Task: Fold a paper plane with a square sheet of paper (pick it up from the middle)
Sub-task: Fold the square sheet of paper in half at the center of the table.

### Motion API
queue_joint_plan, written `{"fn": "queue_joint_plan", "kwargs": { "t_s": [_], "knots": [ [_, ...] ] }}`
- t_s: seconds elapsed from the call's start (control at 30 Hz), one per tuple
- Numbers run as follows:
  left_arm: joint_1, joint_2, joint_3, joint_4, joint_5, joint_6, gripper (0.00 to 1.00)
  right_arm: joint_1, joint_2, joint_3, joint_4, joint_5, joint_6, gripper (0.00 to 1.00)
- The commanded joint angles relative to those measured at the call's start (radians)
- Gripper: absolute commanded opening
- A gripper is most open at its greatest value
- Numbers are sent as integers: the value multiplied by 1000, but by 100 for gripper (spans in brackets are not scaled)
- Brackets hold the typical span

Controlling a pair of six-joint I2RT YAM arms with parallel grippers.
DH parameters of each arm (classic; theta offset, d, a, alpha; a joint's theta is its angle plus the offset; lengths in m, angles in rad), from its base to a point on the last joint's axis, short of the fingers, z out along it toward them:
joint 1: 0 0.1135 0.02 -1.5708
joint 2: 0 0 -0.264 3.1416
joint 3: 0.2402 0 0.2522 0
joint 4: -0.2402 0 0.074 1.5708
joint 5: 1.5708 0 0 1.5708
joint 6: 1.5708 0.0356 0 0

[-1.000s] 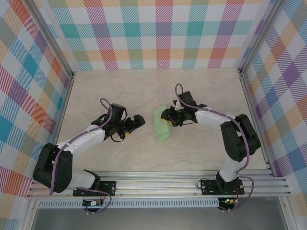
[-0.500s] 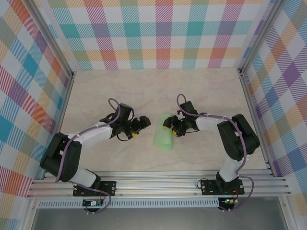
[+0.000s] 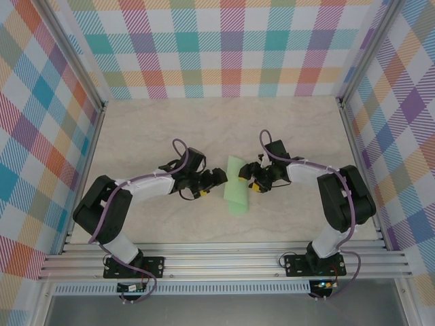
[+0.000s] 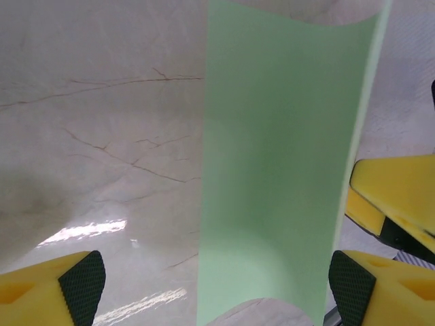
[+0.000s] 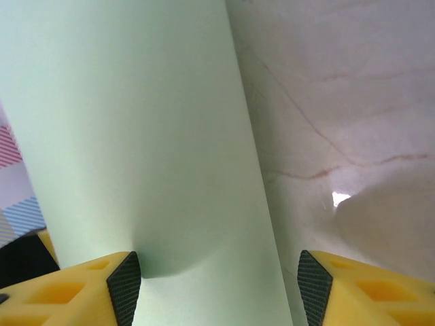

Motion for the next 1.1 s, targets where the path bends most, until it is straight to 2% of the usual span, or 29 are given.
{"fn": "queue_joint_plan", "kwargs": {
  "t_s": [0.0,0.17,0.27,0.37,0.53,0.77,0.9,1.07],
  "knots": [
    [-25,33,37,20,-3,-10,87,-1,6,29,-63,-60,-79,65],
    [-46,50,39,74,18,-30,84,-1,22,36,-84,-57,-99,64],
    [-52,25,27,74,-18,-43,80,-1,35,45,-103,-60,-113,64],
    [-54,-9,-1,107,-35,-53,72,-1,34,42,-94,-61,-107,64],
    [-61,31,-2,159,3,-70,58,-7,42,45,-83,-74,-96,63],
    [-85,80,7,214,34,-85,49,-29,46,31,-49,-113,-78,63],
    [-91,100,16,207,35,-78,41,-43,45,18,-33,-122,-65,64],
    [-101,115,18,200,26,-65,22,-49,47,10,-10,-140,-59,64]
  ]
}}
